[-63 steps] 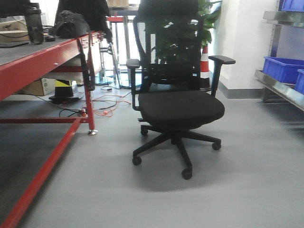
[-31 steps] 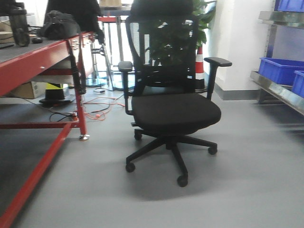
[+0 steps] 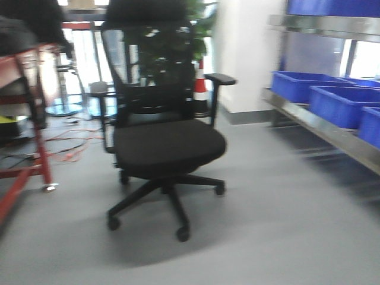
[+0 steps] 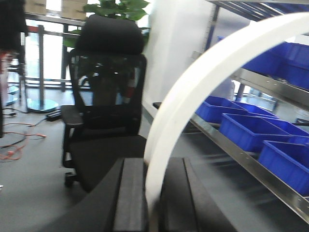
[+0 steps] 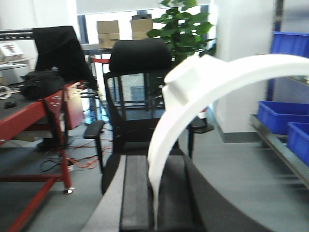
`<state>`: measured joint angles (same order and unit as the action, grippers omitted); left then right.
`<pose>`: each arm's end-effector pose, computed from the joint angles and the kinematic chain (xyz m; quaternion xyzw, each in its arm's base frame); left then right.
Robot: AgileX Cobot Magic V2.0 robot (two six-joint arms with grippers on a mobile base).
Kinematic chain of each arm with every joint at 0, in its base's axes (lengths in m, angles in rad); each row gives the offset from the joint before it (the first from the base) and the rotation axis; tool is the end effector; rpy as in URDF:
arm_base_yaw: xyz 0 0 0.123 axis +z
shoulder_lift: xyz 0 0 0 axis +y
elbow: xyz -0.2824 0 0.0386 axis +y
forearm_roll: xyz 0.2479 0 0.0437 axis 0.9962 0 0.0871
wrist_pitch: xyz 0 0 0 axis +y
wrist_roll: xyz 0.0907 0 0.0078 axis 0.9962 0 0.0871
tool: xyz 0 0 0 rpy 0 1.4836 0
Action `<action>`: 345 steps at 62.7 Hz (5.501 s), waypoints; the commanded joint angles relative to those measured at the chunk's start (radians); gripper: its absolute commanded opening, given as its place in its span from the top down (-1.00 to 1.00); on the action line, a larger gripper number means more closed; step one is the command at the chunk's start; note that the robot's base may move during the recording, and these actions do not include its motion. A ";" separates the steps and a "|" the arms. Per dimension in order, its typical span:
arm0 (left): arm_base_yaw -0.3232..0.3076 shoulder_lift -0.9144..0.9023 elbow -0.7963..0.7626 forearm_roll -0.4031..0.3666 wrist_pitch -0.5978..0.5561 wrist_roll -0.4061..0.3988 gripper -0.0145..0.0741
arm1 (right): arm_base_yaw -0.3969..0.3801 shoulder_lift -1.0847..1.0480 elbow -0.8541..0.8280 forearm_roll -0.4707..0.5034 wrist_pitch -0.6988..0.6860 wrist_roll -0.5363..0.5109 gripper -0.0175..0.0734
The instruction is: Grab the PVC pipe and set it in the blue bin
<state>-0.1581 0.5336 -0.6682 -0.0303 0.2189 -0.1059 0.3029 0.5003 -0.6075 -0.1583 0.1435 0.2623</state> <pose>0.1059 -0.0175 0.3766 0.0103 0.7060 -0.1059 0.7002 0.0993 0.0289 0.3670 -0.0596 0.6857 0.1395 0.7119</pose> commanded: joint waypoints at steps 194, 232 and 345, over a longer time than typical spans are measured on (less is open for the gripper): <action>-0.003 -0.008 -0.002 0.000 -0.027 -0.004 0.92 | 0.000 -0.004 0.003 -0.012 -0.026 -0.001 0.98; -0.003 -0.008 -0.002 0.000 -0.027 -0.004 0.92 | 0.000 -0.004 0.003 -0.012 -0.026 -0.001 0.98; -0.003 -0.008 -0.002 0.000 -0.027 -0.004 0.92 | 0.000 -0.004 0.003 -0.012 -0.026 -0.001 0.98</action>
<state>-0.1581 0.5336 -0.6682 -0.0303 0.2189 -0.1059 0.3029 0.5003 -0.6075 -0.1583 0.1435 0.2623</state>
